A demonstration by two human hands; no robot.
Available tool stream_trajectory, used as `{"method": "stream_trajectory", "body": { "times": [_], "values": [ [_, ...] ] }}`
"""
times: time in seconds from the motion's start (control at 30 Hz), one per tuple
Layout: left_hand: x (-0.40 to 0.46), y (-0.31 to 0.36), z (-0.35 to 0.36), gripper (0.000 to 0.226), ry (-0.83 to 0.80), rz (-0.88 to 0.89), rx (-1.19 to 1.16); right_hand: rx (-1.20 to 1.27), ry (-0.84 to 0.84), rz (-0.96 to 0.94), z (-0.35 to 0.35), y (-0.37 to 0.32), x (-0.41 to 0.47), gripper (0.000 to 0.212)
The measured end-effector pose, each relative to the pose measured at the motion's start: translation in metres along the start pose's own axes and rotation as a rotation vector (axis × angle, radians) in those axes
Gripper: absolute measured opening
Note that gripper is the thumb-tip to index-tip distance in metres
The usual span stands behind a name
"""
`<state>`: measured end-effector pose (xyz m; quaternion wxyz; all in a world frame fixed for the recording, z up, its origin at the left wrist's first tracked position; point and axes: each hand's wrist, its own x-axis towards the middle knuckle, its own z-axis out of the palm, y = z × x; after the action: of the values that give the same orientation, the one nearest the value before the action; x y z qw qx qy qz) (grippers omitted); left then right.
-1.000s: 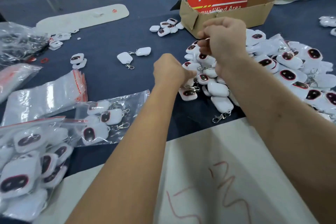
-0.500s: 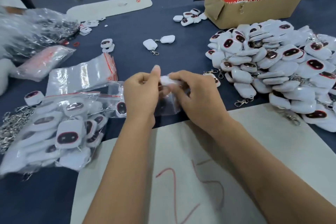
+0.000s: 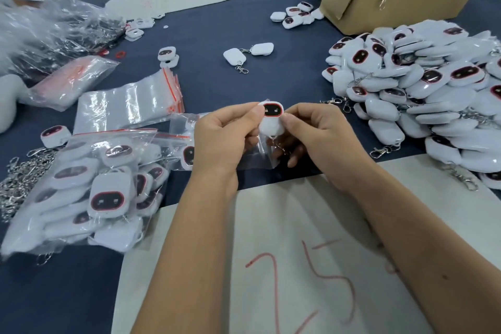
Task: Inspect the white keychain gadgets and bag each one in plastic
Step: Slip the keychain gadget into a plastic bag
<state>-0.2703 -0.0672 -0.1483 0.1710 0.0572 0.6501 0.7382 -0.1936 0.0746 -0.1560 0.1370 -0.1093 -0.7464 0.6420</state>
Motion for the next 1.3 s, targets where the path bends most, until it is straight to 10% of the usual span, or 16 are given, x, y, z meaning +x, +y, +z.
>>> {"method": "stream_trajectory", "body": {
  "times": [0.53, 0.7, 1.3],
  "values": [
    [0.001, 0.0, 0.002, 0.018, -0.014, -0.086, -0.001, 0.088, -0.066, 0.007, -0.006, 0.004, 0.003, 0.037],
    [-0.002, 0.003, -0.002, 0.011, -0.097, 0.006, -0.036, 0.02, 0.023, -0.124, -0.001, 0.01, 0.005, 0.01],
    [0.004, -0.003, -0.008, 0.022, -0.161, 0.341, 0.194, -0.084, 0.094, -0.27, -0.003, 0.009, 0.004, 0.026]
  ]
}}
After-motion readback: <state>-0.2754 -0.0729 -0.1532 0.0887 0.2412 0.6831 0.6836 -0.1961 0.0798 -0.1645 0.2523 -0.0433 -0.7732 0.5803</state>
